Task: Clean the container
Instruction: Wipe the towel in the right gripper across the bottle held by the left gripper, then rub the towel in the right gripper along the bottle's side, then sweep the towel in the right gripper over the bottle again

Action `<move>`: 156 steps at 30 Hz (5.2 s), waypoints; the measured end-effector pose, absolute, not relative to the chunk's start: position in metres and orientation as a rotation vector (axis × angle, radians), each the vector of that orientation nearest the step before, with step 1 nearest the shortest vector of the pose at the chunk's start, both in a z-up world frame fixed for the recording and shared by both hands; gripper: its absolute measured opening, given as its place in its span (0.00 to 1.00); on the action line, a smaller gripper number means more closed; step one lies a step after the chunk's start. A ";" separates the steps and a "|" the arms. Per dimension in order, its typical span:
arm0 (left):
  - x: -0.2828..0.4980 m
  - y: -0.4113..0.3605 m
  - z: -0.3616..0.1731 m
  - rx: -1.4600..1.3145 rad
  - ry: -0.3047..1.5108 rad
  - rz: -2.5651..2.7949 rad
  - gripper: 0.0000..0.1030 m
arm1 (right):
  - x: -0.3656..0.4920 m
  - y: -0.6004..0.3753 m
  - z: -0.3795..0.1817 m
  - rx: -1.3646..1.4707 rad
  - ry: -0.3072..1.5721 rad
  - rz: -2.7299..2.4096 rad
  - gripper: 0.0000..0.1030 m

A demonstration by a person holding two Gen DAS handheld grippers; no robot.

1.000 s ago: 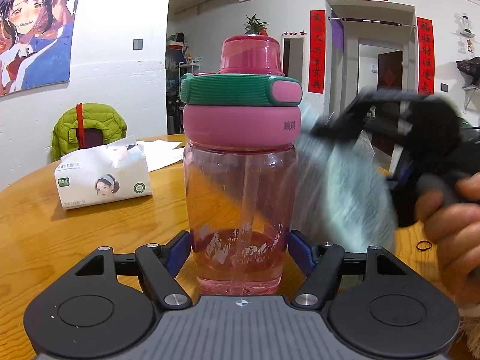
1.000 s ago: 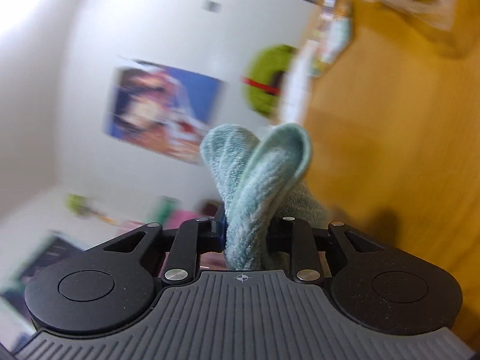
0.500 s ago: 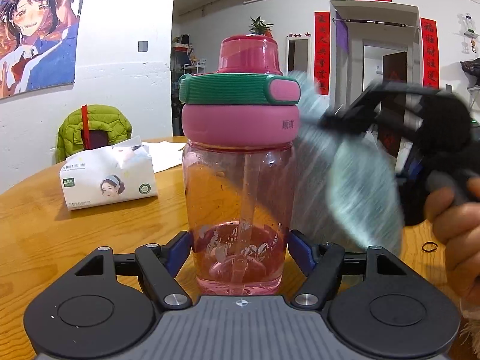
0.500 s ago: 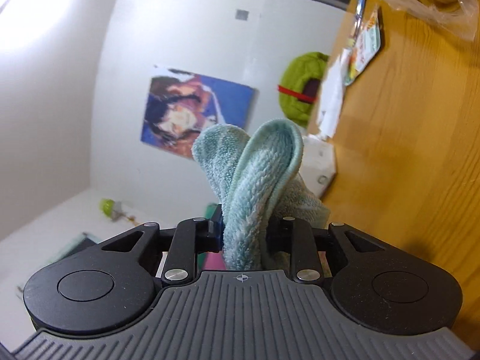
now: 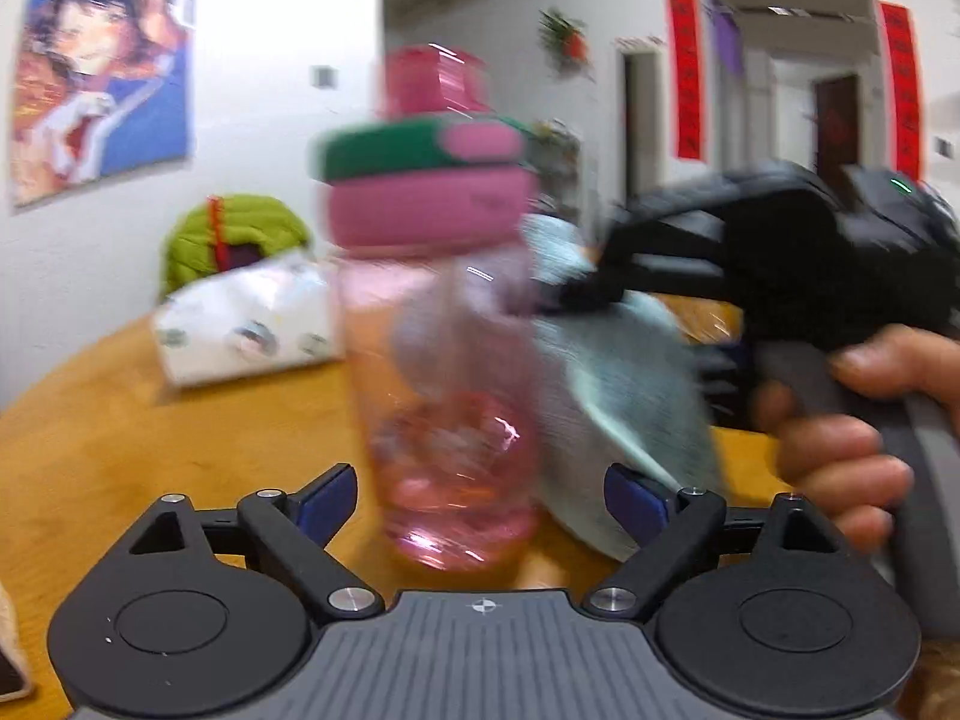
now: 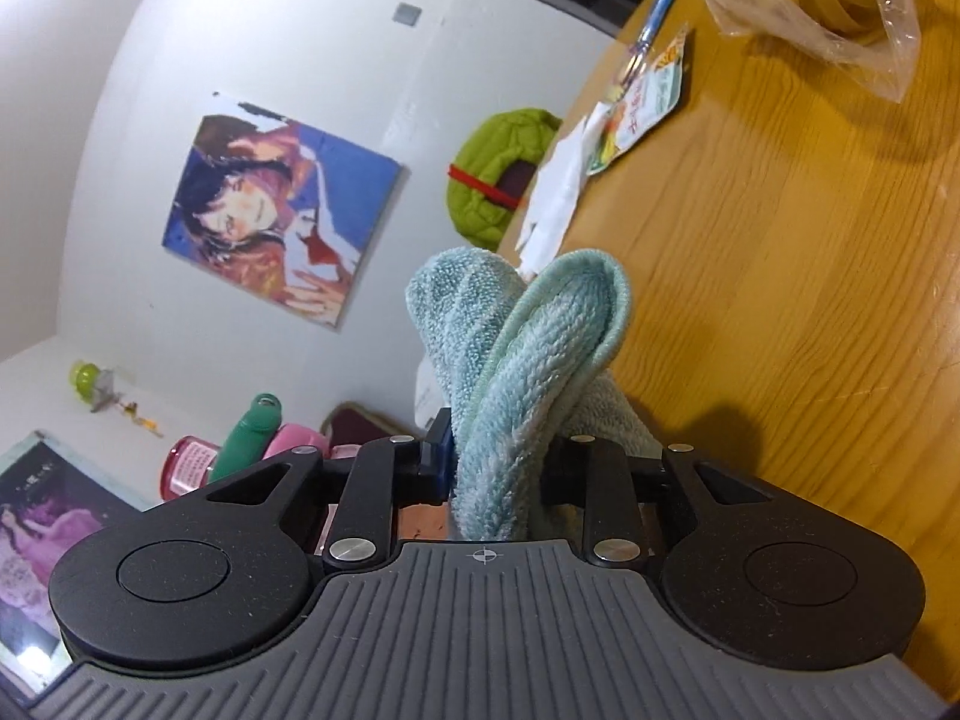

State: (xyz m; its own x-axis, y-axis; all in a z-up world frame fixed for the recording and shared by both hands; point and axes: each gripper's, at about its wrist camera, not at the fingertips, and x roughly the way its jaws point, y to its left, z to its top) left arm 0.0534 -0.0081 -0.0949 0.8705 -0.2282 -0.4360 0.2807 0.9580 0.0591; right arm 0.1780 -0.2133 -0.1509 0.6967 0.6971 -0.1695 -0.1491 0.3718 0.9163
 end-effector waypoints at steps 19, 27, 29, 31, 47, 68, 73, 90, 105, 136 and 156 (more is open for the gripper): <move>0.072 0.021 -0.090 0.082 0.365 -0.334 0.68 | 0.171 -0.216 -0.149 1.044 0.722 0.593 0.29; 0.072 0.020 -0.091 0.084 0.363 -0.331 0.68 | 0.175 -0.212 -0.156 1.096 0.747 0.598 0.29; 0.073 0.021 -0.091 0.083 0.363 -0.332 0.68 | 0.176 -0.210 -0.158 1.109 0.753 0.599 0.29; 0.073 0.021 -0.091 0.084 0.363 -0.331 0.68 | 0.175 -0.211 -0.157 1.129 0.722 0.620 0.29; 0.075 0.021 -0.092 0.091 0.365 -0.326 0.68 | 0.168 -0.207 -0.150 1.051 0.665 0.637 0.29; 0.083 0.019 -0.091 0.116 0.371 -0.336 0.69 | 0.155 -0.231 -0.136 1.111 0.515 0.682 0.27; 0.075 0.015 -0.091 0.086 0.397 -0.299 0.84 | 0.155 -0.231 -0.136 1.084 0.544 0.664 0.27; 0.074 0.021 -0.093 0.093 0.367 -0.305 0.77 | 0.158 -0.216 -0.136 0.997 0.655 0.598 0.28; 0.074 0.026 -0.092 0.082 0.360 -0.310 0.66 | 0.148 -0.235 -0.128 1.043 0.566 0.578 0.21; 0.074 0.019 -0.093 0.115 0.360 -0.329 0.66 | 0.166 -0.212 -0.164 1.186 0.700 0.615 0.23; 0.042 -0.004 -0.090 0.125 0.330 -0.212 0.82 | 0.157 -0.231 -0.142 1.108 0.562 0.553 0.28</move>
